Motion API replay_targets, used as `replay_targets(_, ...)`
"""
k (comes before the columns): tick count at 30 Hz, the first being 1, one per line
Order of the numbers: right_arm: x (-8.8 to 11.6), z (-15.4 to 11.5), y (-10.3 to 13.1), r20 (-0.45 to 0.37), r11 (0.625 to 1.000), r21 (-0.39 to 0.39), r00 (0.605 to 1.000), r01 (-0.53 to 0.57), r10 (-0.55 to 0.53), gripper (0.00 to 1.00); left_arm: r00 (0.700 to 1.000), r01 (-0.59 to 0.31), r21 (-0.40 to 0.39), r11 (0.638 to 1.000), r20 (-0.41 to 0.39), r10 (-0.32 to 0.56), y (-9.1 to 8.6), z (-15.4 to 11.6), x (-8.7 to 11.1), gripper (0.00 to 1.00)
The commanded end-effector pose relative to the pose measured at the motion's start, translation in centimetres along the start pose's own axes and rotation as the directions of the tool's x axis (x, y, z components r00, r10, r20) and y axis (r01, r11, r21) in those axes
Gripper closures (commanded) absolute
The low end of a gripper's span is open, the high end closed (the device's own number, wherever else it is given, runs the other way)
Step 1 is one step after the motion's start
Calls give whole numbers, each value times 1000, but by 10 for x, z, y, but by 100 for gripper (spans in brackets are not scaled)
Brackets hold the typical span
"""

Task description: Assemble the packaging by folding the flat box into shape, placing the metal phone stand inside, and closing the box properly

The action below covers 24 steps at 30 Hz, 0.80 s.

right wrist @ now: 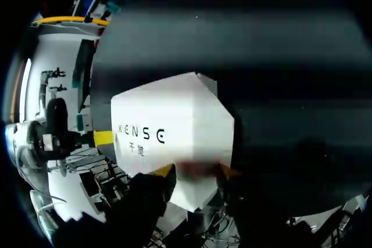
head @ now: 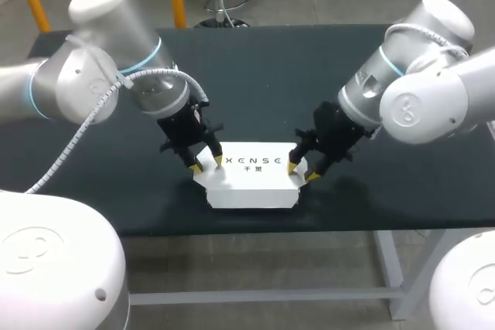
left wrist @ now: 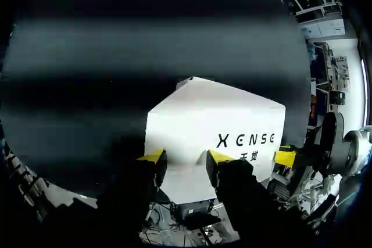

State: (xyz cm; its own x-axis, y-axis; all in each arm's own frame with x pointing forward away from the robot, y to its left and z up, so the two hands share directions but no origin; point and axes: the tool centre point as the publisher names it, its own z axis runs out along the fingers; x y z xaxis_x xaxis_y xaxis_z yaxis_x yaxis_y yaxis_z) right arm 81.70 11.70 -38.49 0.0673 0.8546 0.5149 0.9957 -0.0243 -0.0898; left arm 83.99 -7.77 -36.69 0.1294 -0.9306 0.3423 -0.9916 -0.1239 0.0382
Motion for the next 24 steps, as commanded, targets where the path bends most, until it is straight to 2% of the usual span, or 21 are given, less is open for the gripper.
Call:
replay_targets(1, 1, 5, 3, -3, 1000, -1, 1000, 5, -5, 49, 1000, -5, 48, 999, -6, 6, 10, 3, -3, 51)
replay_targets(15, 2, 9, 7, -28, 1000, 0, 1000, 15, -15, 51, 997, -42, 109, 993, -56, 48, 15, 6, -7, 52)
replay_targets(24, 0, 9, 7, -37, 1000, -1, 999, 11, -11, 51, 991, -90, 103, 991, -94, 100, 18, 5, -10, 50)
